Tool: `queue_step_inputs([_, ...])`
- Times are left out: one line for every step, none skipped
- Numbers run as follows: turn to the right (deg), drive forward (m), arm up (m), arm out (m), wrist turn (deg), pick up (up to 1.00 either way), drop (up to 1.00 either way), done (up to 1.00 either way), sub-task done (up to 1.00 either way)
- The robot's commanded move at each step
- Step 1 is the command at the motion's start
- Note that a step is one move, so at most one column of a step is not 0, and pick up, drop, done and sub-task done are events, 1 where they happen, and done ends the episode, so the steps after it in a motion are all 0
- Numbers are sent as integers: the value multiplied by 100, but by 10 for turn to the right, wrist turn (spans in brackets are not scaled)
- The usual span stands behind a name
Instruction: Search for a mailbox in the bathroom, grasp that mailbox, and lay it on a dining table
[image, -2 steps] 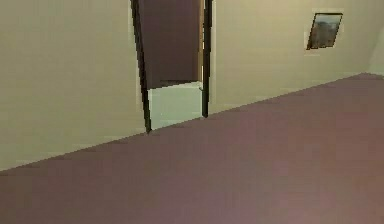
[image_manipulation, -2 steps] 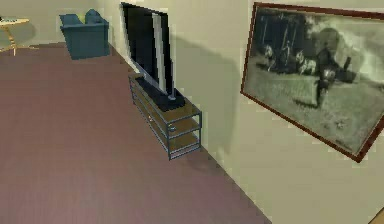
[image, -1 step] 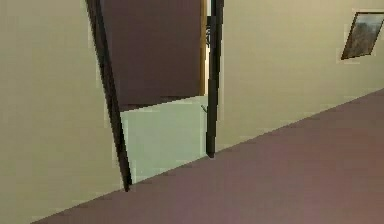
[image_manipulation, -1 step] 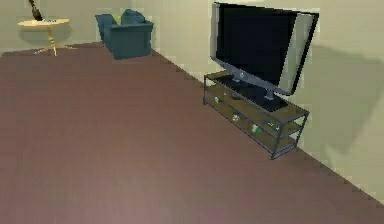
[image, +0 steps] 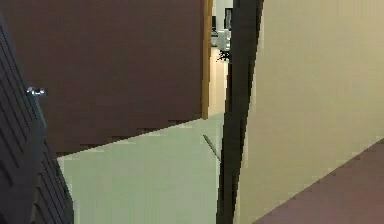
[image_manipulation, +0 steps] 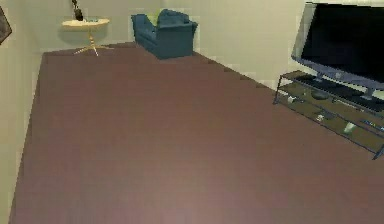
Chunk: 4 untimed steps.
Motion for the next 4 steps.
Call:
queue_step_inputs([30, 0, 0, 0, 0, 0, 0, 0, 0])
queue_step_inputs([0, 50, 0, 0, 0, 0, 0, 0, 0])
queue_step_inputs([-270, 0, 0, 0, 0, 0, 0, 0, 0])
queue_step_inputs([0, 45, 0, 0, 0, 0, 0, 0, 0])
